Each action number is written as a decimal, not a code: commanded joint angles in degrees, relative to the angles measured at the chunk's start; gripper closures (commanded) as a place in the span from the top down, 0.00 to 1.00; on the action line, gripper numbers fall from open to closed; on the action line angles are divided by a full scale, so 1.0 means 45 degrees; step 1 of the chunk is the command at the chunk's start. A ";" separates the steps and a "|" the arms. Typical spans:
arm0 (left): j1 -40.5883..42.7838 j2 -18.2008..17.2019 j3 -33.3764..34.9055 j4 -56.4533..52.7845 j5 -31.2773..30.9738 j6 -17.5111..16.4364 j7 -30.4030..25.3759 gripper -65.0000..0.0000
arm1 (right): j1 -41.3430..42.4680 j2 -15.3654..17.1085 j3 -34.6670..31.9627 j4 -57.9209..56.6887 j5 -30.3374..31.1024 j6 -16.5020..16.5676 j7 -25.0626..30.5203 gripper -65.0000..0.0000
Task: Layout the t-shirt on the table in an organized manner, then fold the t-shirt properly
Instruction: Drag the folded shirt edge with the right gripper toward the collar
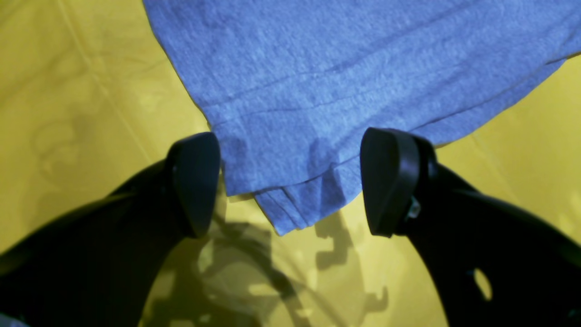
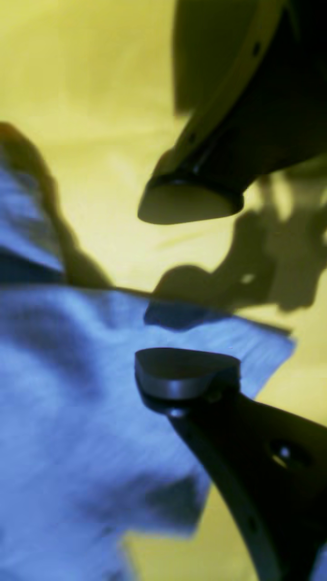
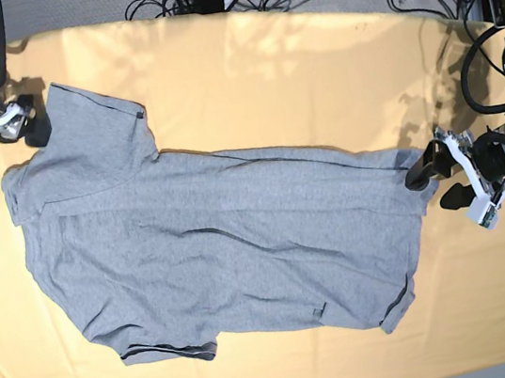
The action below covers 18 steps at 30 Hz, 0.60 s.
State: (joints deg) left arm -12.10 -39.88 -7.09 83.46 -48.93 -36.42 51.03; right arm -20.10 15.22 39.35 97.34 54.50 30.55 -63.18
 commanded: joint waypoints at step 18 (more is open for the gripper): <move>-0.0277 -0.0272 -0.0141 0.0165 -0.0257 0.0015 -0.0175 0.74 | 0.0330 -0.0520 0.0039 -0.2239 0.5833 0.2101 -0.3738 0.31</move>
State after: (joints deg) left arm -12.12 -39.86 -7.09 83.46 -49.06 -36.42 51.24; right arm -18.74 12.34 39.31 86.94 80.66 40.69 -80.38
